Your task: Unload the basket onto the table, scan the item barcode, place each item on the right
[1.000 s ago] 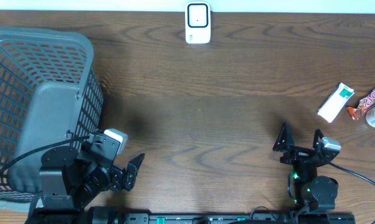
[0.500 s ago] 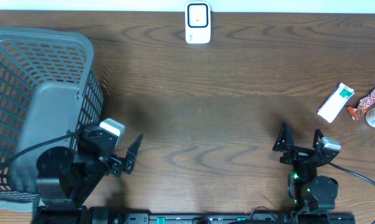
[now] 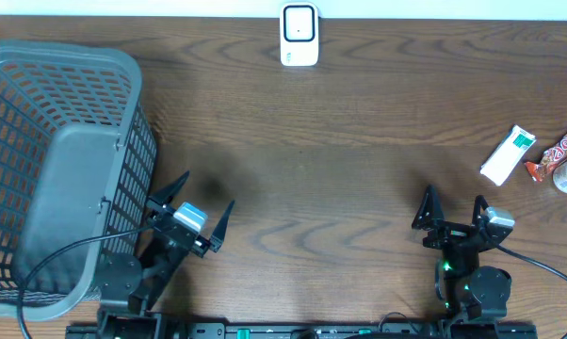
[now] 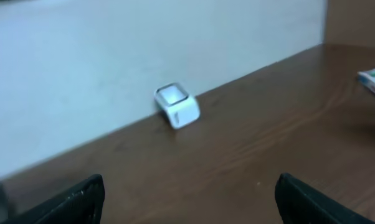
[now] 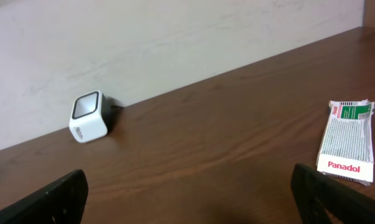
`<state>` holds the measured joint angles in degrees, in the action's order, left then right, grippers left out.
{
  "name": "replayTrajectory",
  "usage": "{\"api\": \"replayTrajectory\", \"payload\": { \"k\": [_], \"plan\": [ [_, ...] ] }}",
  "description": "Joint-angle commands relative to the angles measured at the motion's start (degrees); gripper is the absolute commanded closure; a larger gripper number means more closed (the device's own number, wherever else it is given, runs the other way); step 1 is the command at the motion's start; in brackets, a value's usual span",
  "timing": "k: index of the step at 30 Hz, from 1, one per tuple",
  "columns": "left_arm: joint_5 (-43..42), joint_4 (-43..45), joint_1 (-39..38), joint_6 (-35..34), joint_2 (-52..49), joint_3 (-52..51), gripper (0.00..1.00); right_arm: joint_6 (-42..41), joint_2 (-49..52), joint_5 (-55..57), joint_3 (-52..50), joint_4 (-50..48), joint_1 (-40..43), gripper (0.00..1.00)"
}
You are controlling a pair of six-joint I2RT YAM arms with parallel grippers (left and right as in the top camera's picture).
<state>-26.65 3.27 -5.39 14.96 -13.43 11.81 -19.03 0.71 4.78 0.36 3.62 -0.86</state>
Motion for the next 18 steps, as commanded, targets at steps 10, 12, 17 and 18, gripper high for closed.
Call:
{"api": "replayTrajectory", "payload": {
  "k": [10,12,17,18],
  "plan": [
    [12.5,2.7,-0.2,-6.5,8.5,-9.6,0.13,0.7,-0.3,0.0,0.0,0.2,0.5,0.01],
    [14.1,3.7,-0.2,-7.7,9.8,-11.4,0.13,0.7,-0.3,0.0,0.0,0.2,0.5,0.01],
    [20.0,1.5,-0.2,-11.2,10.8,-11.6,0.13,0.7,-0.3,0.0,0.0,0.2,0.5,0.01],
    [20.3,1.1,-0.2,-11.2,10.9,-11.6,0.13,0.7,-0.3,0.0,0.0,0.2,0.5,0.01]
  ]
}}
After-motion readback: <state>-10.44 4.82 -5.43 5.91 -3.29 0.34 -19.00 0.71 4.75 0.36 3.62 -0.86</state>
